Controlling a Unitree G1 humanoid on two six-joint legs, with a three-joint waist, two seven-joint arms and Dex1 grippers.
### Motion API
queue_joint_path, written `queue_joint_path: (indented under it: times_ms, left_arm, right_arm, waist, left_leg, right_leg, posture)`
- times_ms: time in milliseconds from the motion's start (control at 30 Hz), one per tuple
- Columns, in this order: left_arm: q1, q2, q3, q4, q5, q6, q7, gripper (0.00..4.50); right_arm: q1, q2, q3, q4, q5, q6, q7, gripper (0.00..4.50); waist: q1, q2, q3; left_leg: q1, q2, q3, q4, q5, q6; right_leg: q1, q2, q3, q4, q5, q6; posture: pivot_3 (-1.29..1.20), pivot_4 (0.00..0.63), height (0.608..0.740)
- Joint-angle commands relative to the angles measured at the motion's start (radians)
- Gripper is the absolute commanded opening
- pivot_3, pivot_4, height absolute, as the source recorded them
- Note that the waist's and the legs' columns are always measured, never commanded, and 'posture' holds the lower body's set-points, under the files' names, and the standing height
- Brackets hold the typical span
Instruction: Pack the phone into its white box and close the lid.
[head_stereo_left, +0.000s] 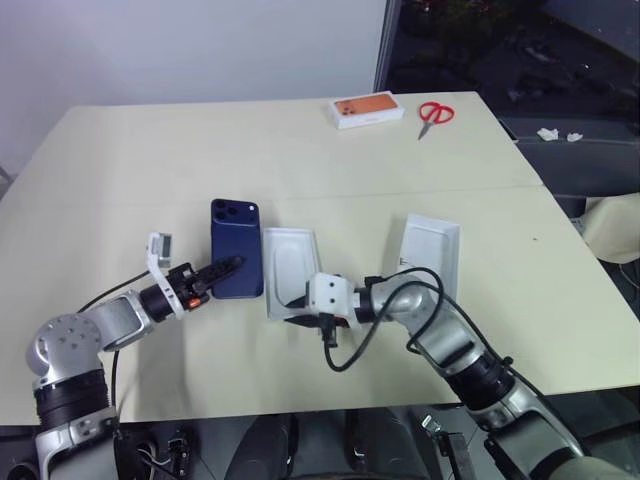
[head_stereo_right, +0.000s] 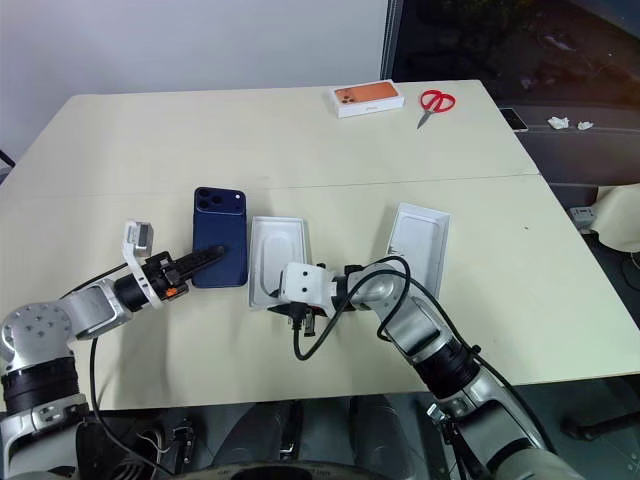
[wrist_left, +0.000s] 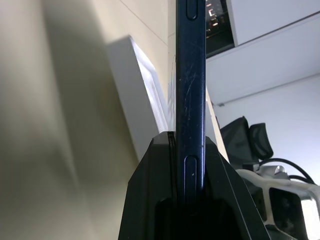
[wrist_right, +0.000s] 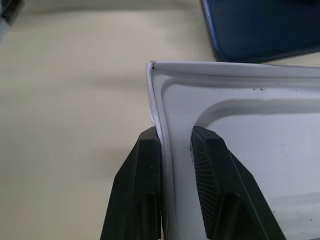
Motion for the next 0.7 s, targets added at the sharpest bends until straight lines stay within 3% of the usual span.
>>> queue_joint_path:
  times_ms: [33, 267, 367, 467, 667, 700]
  left_arm:
    - [-0.026, -0.002, 0.019, -0.018, -0.051, -0.008, 0.007, 0.00]
    - [-0.035, -0.024, 0.009, -0.021, -0.078, -0.004, 0.063, 0.00]
    - [-0.048, -0.058, 0.010, -0.020, -0.107, 0.001, 0.097, 0.00]
    - [-0.060, -0.105, -0.018, -0.053, -0.127, 0.007, 0.140, 0.00]
    - [-0.057, -0.129, -0.080, -0.043, -0.087, -0.003, 0.173, 0.00]
    - [-0.055, -0.127, -0.089, -0.034, -0.090, 0.006, 0.167, 0.48]
  right_arm:
    - [-0.022, 0.023, -0.019, 0.019, 0.018, 0.022, -0.012, 0.96]
    - [-0.053, 0.032, -0.089, -0.056, 0.105, 0.091, -0.001, 4.42]
    - [-0.071, 0.022, -0.172, -0.138, 0.215, 0.199, 0.022, 4.42]
    - [-0.084, -0.059, -0.266, -0.157, 0.281, 0.237, 0.059, 4.42]
    - [-0.067, -0.193, -0.339, -0.110, 0.292, 0.200, 0.087, 4.42]
    - [-0.059, -0.208, -0.341, -0.108, 0.288, 0.193, 0.087, 4.45]
  waist:
    - [-0.002, 0.000, 0.000]
    - [-0.003, 0.000, 0.000]
    - [-0.002, 0.000, 0.000]
    - [0.003, 0.000, 0.000]
    - [-0.003, -0.001, 0.000]
    - [-0.004, -0.001, 0.000]
  left_leg:
    - [0.000, 0.000, 0.000, 0.000, 0.000, 0.000]
    - [0.000, 0.000, 0.000, -0.001, 0.000, 0.000]
    - [-0.001, 0.000, 0.000, 0.000, -0.001, 0.001]
    - [-0.001, 0.000, -0.001, 0.000, -0.001, 0.001]
    - [-0.001, -0.001, -0.001, 0.000, -0.001, 0.002]
    - [-0.001, 0.000, -0.001, -0.001, -0.001, 0.002]
  right_leg:
    - [0.000, 0.000, 0.000, 0.000, 0.000, 0.000]
    - [-0.001, 0.000, 0.000, 0.000, 0.000, 0.000]
    - [-0.001, 0.000, 0.000, 0.000, 0.000, 0.000]
    - [0.000, 0.000, 0.000, 0.000, 0.000, 0.000]
    - [0.000, -0.001, -0.001, -0.001, 0.000, 0.000]
    - [0.000, 0.000, -0.001, -0.001, 0.000, 0.000]
  posture:
    - [0.00, 0.150, 0.740]
    - [0.00, 0.150, 0.740]
    - [0.00, 0.150, 0.740]
    - [0.00, 0.150, 0.740]
    - [0.00, 0.150, 0.740]
    - [0.00, 0.150, 0.740]
